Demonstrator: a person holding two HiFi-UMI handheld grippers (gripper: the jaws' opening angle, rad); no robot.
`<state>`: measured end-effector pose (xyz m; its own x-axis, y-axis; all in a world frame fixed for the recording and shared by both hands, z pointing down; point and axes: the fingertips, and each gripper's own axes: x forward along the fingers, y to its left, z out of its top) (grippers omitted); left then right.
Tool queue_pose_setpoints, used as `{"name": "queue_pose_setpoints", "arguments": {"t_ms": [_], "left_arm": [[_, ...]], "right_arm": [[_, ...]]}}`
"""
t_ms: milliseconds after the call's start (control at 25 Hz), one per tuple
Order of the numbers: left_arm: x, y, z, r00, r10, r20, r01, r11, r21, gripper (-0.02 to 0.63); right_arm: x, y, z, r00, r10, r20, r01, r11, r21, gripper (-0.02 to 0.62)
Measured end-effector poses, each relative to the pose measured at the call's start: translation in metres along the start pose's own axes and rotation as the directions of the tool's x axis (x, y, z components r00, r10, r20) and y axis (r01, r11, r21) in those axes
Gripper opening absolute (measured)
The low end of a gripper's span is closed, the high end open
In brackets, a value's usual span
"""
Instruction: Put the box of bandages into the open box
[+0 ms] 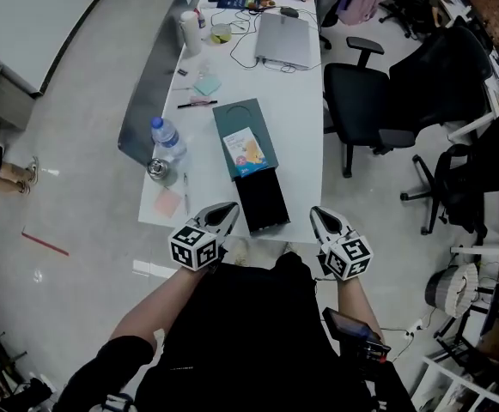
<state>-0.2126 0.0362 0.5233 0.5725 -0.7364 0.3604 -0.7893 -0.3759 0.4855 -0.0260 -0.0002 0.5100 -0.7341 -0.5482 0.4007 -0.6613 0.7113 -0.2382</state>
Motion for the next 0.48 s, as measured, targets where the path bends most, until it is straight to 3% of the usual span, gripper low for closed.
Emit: {"name": "queue_pose_setpoints", "arguments": {"t_ms": [280, 480], "left_arm": [[0.012, 0.024, 0.01, 0.981, 0.19, 0.03, -0.189, 0.982, -0.022, 0.006], [0.028, 0.03, 0.015, 0.936, 0.353, -0.001, -0.353, 0.935, -0.022, 0.006]], "right_arm": [[0.043, -0.029, 0.009, 0.989, 0.138, -0.044, -0.14, 0.988, -0.061, 0.025], [0.062, -0.05, 0.021, 0.965, 0.253, -0.068, -0.259, 0.962, -0.091, 0.025]]}}
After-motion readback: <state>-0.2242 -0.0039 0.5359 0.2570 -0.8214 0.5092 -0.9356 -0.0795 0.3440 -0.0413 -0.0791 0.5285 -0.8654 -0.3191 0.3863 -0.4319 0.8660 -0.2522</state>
